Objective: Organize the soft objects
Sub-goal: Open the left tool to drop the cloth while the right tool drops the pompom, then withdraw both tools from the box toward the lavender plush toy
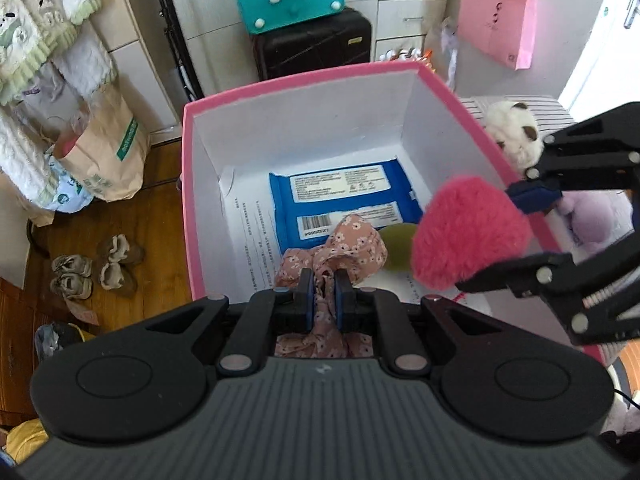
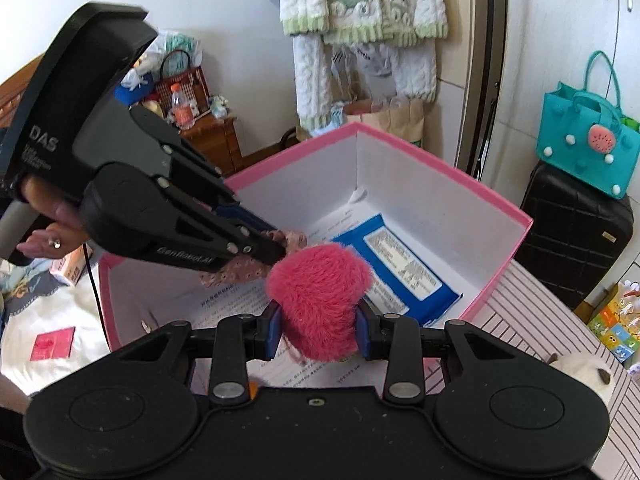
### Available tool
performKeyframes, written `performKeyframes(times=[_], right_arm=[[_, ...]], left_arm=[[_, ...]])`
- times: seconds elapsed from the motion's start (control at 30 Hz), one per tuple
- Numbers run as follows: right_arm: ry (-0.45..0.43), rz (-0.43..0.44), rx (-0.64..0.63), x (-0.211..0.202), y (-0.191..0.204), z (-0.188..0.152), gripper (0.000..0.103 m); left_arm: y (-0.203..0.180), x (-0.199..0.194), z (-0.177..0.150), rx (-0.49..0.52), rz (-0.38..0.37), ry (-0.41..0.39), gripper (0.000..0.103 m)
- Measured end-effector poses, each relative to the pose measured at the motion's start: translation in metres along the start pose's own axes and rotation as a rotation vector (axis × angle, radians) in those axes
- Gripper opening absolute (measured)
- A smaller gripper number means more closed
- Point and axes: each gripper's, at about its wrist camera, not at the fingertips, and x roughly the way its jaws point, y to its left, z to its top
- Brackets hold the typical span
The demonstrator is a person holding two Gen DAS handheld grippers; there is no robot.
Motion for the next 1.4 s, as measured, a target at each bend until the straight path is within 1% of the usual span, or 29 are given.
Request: performKeyframes(times=[0.13,0.23,0.37,0.43,0.5,0.57,0.6,0.7,0.83,0.97,1.07,1.17,1.23,1.3,1.4], right_arm=[[0.026,-0.001,-0.013,0.005,0.003,-0.001,0.041],[0.043,-0.001,-0.026,0.007,0.006,-0.002,0.041],[0.067,0.016,-0.050,0.017,0.011,0.000,0.041],[0.082,0.024,-0.068,0.024,0.015,0.002,0.041],[0.096,0.011,-0.087,0.032,0.018,0.003,0.044],[0.100,-0.023,-0.088,0.037,0.019,0.003,0.050],[0.092,-0.027,-0.085,0.036,0.019,0.003,0.050],[0.060,-0.011,-0.050,0.024,0.016,0.002,0.050],[0.005,-0.006,-0.002,-0.002,0.014,-0.001,0.050],[-0.029,-0.005,0.036,-0.027,0.016,-0.007,0.050],[-0.054,-0.014,0.042,-0.045,0.022,-0.012,0.051],[-0.086,-0.027,0.030,-0.061,0.031,-0.018,0.054],[-0.106,-0.036,0.019,-0.072,0.037,-0.022,0.055],[-0.122,-0.043,0.011,-0.083,0.042,-0.025,0.056],[-0.144,-0.058,-0.006,-0.098,0.050,-0.030,0.059]], left_arm=[[-0.008,0.003,-0.002,0.038,0.058,-0.037,0.010],[-0.008,0.005,-0.001,0.031,0.056,-0.047,0.010],[-0.006,0.006,0.000,0.038,0.097,-0.062,0.010],[-0.004,0.006,0.000,0.023,0.097,-0.063,0.012],[-0.002,0.003,-0.001,0.011,0.092,-0.067,0.012],[-0.001,-0.001,-0.003,0.001,0.093,-0.079,0.012],[0.000,-0.003,-0.004,-0.005,0.090,-0.085,0.014],[0.003,-0.012,-0.007,-0.036,0.076,-0.098,0.022],[0.003,-0.028,-0.013,-0.051,0.069,-0.128,0.028],[-0.001,-0.044,-0.019,-0.069,0.048,-0.139,0.031],[-0.009,-0.056,-0.023,-0.064,0.047,-0.141,0.032],[-0.015,-0.069,-0.027,-0.065,0.028,-0.136,0.035],[-0.024,-0.079,-0.031,-0.050,0.037,-0.148,0.040],[-0.033,-0.089,-0.035,-0.029,0.050,-0.164,0.041],[-0.048,-0.105,-0.042,-0.005,0.050,-0.186,0.042]])
